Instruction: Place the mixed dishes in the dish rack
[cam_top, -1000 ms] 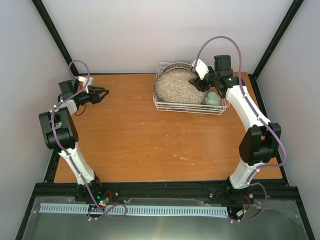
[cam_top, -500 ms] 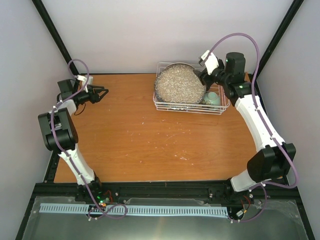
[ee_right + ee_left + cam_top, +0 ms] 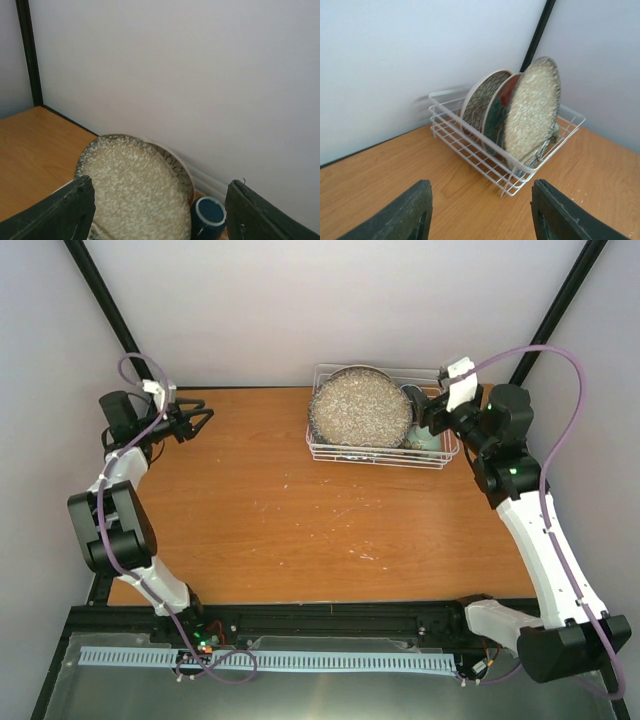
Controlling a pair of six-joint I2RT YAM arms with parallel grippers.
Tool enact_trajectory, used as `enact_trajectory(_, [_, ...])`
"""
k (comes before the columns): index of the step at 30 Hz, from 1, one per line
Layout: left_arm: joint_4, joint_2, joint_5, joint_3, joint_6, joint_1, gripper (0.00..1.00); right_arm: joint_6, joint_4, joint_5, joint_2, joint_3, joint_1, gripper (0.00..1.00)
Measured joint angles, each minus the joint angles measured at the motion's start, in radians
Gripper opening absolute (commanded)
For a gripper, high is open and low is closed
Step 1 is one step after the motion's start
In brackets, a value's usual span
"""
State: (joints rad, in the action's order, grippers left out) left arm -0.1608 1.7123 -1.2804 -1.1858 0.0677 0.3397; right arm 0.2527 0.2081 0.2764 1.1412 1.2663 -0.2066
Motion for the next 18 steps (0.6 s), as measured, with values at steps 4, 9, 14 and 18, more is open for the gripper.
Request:
enact_trajectory(4, [-0.153, -0.084, -0.02, 0.069, -0.117, -0.004, 0.58, -0.101, -0.002, -0.019, -0.04, -0.084, -0.001, 0.7])
enact_trajectory(9, [-0.397, -0.169, -0.03, 0.157, -0.31, -0.011, 0.6, -0.211, 0.039, -0.086, -0.016, -0.2, -0.003, 0.71])
enact_trajectory(14, [-0.526, -0.227, -0.03, 0.187, -0.428, -0.018, 0.61, -0.272, 0.05, -0.183, -0.041, -0.326, -0.003, 0.72])
enact_trajectory(18, [-0.545, -0.269, -0.029, 0.193, -0.449, -0.022, 0.61, -0.296, 0.041, -0.25, -0.121, -0.39, -0.003, 0.72])
